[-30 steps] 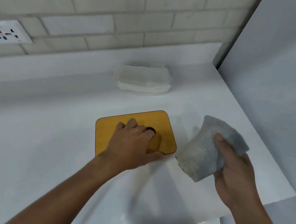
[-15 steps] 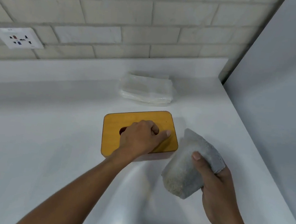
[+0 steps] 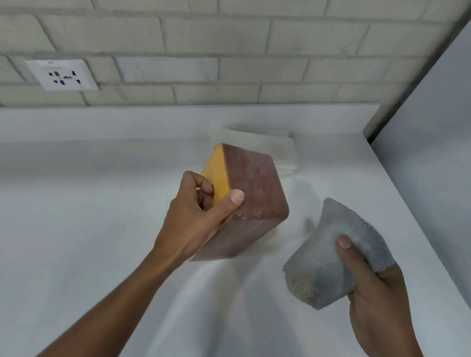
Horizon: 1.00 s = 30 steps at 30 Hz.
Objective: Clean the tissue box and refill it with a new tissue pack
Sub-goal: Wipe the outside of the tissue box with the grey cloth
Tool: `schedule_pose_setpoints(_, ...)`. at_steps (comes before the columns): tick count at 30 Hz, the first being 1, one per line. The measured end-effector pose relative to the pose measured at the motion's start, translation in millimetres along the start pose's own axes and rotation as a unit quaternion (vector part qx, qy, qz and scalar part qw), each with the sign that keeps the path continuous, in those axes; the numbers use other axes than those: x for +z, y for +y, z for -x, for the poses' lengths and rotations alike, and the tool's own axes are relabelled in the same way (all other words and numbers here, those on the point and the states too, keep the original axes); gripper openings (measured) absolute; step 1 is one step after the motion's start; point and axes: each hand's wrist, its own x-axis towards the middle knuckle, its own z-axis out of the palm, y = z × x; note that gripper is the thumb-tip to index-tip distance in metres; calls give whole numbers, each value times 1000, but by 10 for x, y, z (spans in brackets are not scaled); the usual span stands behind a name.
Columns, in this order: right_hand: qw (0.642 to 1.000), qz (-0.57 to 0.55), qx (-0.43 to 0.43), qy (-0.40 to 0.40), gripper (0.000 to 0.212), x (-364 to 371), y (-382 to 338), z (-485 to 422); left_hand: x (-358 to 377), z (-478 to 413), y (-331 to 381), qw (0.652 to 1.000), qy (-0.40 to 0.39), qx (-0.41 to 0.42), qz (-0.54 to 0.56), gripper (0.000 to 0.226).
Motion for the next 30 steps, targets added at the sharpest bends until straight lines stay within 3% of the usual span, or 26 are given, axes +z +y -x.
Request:
schedule_pose_setpoints(2,1000,10,2,-12,38,110,24,22,-157,21,-60,1000,-8,-10,-15,81)
schedule_pose_setpoints(4,1000,21,0,-23,39,218,42,45,-286,47,-129,995,17,2,-96,76)
schedule_pose_setpoints(7,999,40,-3,-35,39,383,60,87,-421,59,-177,958,74,50,-274,93)
schedule_pose_setpoints(9,997,71,-7,-43,40,476,63,113,-473,39,-188,939,87,99,-318,99)
schedule_pose_setpoints(15,992,109,-33,-55,39,570,67,147,-526,-80,-265,961,-75,189,-187,129)
schedule_pose_setpoints(18,994,89,-33,-49,36,535,56,171,-536,-158,-281,968,-94,188,-137,147)
schedule_pose_setpoints(22,990,118,-79,-3,26,512,-71,150,-531,-275,-291,964,-107,196,-142,153)
schedule_pose_setpoints(26,960,213,-169,68,13,610,-297,38,-474,-326,-301,965,-126,214,-84,153)
schedule_pose_setpoints(30,915,313,-253,32,37,780,-493,-108,-325,-244,-368,953,-175,239,-59,152)
